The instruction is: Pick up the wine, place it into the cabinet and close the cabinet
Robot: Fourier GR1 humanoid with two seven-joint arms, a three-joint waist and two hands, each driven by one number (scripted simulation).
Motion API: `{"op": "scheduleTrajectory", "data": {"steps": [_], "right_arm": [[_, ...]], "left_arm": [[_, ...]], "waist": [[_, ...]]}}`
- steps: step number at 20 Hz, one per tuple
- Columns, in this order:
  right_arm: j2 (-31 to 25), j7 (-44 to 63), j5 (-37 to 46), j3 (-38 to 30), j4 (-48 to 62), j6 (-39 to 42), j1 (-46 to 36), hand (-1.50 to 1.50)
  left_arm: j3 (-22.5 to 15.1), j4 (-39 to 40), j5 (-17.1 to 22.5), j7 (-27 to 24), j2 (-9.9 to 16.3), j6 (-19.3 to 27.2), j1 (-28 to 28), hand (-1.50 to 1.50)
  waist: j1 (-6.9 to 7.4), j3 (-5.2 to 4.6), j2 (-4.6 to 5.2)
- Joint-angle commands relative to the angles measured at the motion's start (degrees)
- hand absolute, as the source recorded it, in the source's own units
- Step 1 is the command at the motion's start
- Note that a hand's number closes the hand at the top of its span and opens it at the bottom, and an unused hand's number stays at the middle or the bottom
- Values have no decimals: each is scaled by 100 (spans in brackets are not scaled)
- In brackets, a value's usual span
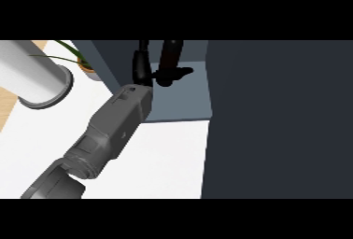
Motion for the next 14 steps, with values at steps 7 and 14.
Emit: {"op": "scheduleTrajectory", "data": {"steps": [7,14], "right_arm": [[-90,705,-512,-38,-1271,-204,307,-150],[-70,608,-221,128,-1342,-288,516,-150]], "left_arm": [[171,-911,-17,-516,34,-583,615,-150],[5,-2101,-113,-63,153,-629,1182,-150]], "waist": [[221,-4,-85],[279,-1,-124]]}}
